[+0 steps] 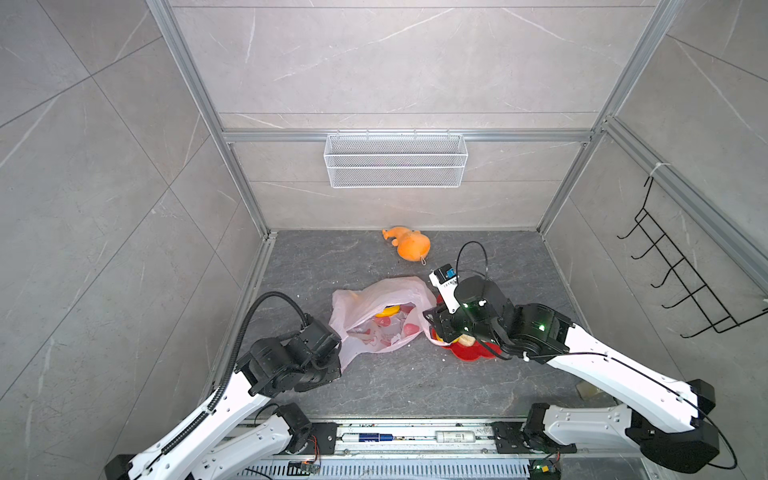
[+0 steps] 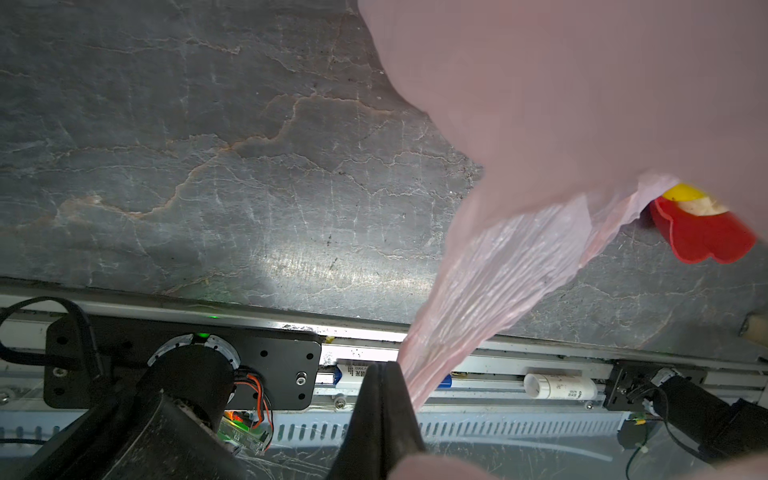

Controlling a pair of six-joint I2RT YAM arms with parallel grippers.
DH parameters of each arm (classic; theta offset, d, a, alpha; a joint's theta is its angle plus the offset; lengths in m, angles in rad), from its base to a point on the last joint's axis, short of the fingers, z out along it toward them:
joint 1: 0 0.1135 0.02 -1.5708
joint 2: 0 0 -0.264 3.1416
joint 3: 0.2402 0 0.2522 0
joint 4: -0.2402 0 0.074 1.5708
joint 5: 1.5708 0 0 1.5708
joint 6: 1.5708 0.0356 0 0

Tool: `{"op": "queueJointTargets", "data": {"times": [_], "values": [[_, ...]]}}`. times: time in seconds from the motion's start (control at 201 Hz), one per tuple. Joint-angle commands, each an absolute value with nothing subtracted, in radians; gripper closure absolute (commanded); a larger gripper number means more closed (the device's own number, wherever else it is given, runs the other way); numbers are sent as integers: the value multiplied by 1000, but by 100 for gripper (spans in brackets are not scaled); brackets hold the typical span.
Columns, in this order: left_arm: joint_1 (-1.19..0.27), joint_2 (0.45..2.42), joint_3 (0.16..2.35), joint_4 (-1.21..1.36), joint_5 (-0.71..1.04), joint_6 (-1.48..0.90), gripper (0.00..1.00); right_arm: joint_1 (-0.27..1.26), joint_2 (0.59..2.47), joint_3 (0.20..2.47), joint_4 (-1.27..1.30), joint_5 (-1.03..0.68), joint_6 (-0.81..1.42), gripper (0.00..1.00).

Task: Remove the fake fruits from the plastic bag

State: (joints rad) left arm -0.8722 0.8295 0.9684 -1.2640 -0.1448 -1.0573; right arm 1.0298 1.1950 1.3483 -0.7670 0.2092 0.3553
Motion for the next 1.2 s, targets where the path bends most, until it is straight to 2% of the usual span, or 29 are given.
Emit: {"op": "queueJointTargets", "data": {"times": [0.0, 0.154, 0.294, 0.418, 0.707, 1.195], "values": [[-955, 859, 1002, -1228, -263, -1144, 100, 1090, 1238, 1396, -839, 233, 374, 71], [-1020, 859, 999, -1223, -312, -1182, 100, 1144, 1388, 1398, -763, 244, 427, 81], [-1036, 822, 975, -1221, -322, -1194, 100, 1146, 1501, 1336, -602, 220, 492, 85], [-1039, 804, 973, -1224, -318, -1183, 100, 1146, 1574, 1301, -512, 285, 543, 89], [-1046, 719, 894, -1244, -283, -1218, 100, 1141, 1703, 1304, -431, 407, 598, 90], [-1046, 713, 831, -1267, -270, -1224, 100, 1045, 1850, 1390, -301, 380, 553, 88]]}}
